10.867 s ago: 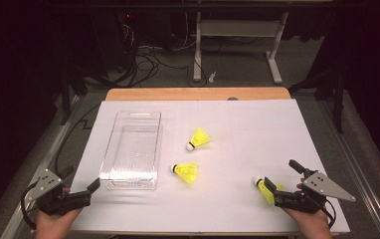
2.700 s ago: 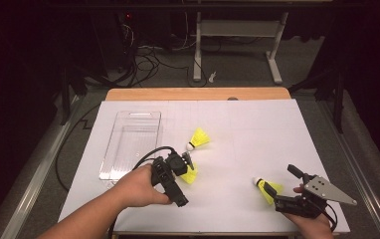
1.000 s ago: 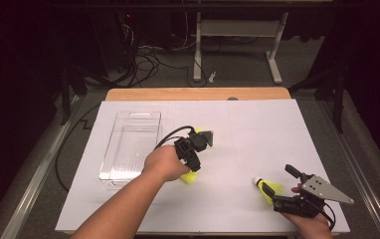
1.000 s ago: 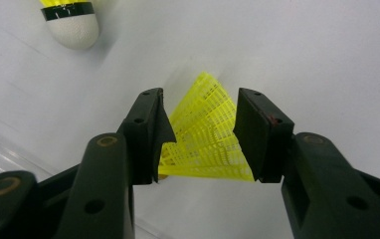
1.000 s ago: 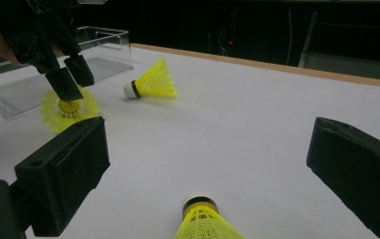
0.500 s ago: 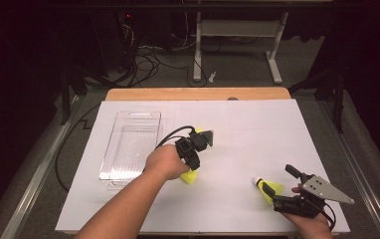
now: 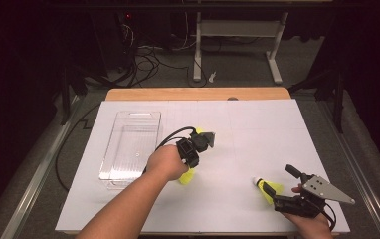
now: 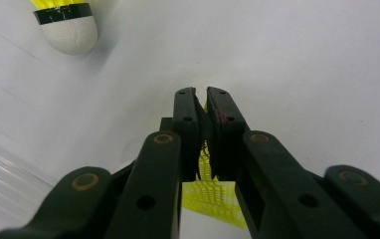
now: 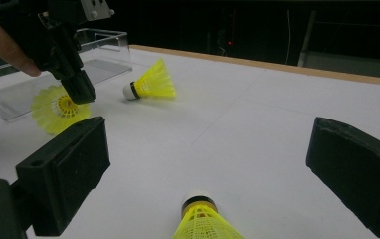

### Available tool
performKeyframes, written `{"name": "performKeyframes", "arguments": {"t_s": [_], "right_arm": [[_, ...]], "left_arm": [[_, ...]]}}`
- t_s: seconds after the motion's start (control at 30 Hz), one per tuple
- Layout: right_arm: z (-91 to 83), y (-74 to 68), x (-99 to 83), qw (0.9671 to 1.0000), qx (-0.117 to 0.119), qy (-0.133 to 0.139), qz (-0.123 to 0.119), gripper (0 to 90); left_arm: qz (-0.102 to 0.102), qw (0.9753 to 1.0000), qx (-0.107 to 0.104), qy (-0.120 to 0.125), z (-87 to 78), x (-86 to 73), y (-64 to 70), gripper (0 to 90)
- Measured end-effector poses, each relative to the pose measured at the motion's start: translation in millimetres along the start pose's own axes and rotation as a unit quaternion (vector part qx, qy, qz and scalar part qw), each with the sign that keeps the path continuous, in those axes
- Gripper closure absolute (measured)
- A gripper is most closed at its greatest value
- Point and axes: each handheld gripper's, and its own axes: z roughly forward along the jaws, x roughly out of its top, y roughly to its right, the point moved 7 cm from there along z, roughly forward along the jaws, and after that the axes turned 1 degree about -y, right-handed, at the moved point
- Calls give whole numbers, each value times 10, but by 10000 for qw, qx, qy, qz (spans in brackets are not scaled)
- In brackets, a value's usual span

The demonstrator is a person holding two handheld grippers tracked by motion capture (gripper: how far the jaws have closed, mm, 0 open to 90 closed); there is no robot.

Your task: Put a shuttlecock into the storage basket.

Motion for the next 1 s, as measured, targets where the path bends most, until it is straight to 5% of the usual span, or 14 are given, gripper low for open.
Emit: {"name": "performKeyframes", "arguments": {"t_s": [0.37, 1.0], "right_arm": [[-2, 8, 2, 10000, -13, 10, -4, 41], [7, -4, -3, 10000, -2, -12, -12, 42]], "left_arm": [[36, 9999, 103, -3, -11, -31, -28, 898], [-161, 9992, -369, -9, -239, -121, 0, 899]]}}
